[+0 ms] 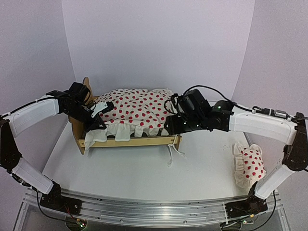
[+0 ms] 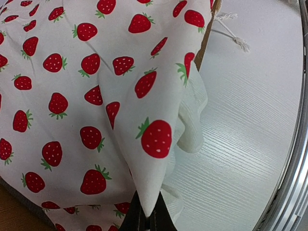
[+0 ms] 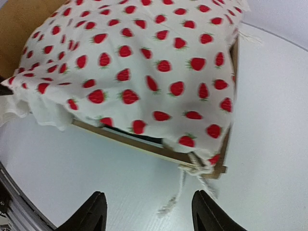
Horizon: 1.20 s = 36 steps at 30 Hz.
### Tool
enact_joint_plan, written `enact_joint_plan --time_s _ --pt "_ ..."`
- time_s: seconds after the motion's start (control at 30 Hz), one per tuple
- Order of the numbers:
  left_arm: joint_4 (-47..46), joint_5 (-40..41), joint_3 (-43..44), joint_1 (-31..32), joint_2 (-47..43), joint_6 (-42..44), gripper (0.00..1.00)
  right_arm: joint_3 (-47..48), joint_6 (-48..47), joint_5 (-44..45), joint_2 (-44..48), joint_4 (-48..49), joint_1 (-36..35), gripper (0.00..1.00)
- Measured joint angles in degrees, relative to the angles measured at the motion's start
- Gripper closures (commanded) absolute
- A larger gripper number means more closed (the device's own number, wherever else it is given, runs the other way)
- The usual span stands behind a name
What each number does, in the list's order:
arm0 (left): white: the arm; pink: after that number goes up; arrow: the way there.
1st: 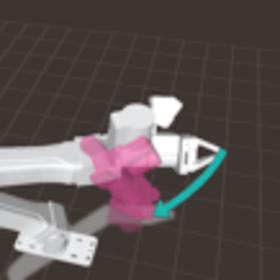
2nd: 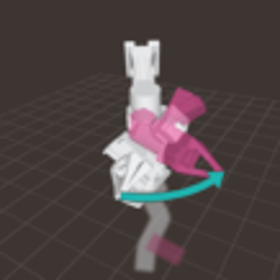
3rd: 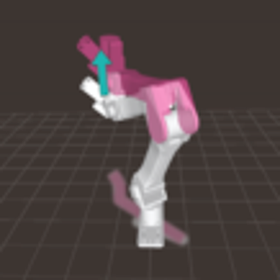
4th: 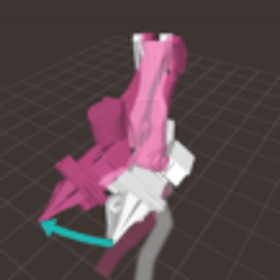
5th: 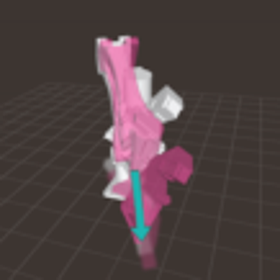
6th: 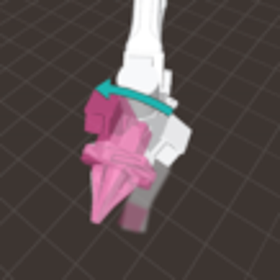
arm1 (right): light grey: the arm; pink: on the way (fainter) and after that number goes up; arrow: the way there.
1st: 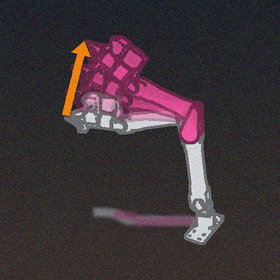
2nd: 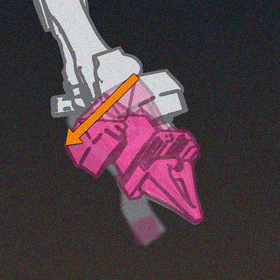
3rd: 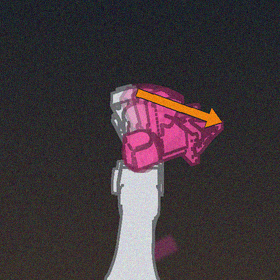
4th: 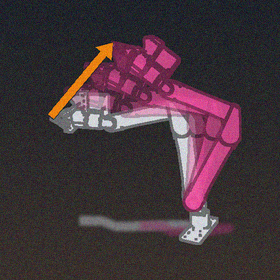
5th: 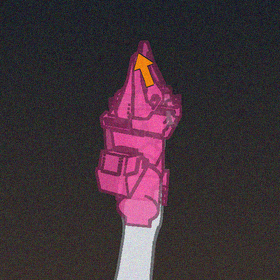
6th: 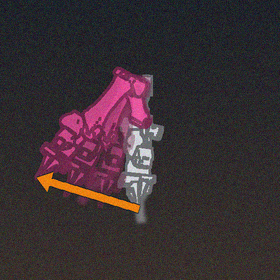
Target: Set up the pet bed
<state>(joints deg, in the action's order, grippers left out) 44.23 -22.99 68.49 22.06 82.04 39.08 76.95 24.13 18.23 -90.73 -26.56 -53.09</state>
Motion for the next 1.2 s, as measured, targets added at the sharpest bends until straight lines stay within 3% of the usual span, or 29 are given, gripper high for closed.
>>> enact_joint_plan --time_s 0.1,0.2,0.4,0.83,0.9,1.0,1.1,1.2 --pt "-0.3 0.0 0.0 0.0 0.0 -0.2 1.00 -2.5 0.2 -0.7 -1.6 6.6 -3.6 0.35" --pt "-0.3 -0.1 0.0 0.0 0.0 -0.2 1.00 -1.3 1.1 -2.8 -8.8 11.9 -4.7 0.32" --pt "-0.4 -0.5 0.0 0.0 0.0 -0.2 1.00 4.4 2.4 -3.1 -21.0 14.7 -4.3 0.28" --pt "-1.3 -0.7 0.0 0.0 0.0 -0.1 1.00 11.6 5.0 0.3 -26.4 18.4 -0.8 0.32" --pt "-1.3 -0.8 0.0 0.0 0.0 -0.1 1.00 11.7 5.1 0.7 -26.6 18.6 -0.5 0.40" --pt "-1.5 -0.9 0.0 0.0 0.0 -0.1 1.00 13.2 5.0 1.4 -28.3 19.5 0.1 0.72" --pt "-2.0 -0.9 0.0 0.0 0.0 -0.1 1.00 13.9 5.9 1.4 -30.2 20.4 0.6 0.94" --pt "-2.3 -0.9 0.0 0.0 0.0 -0.1 1.00 13.4 5.8 0.9 -30.7 20.7 1.5 1.00"
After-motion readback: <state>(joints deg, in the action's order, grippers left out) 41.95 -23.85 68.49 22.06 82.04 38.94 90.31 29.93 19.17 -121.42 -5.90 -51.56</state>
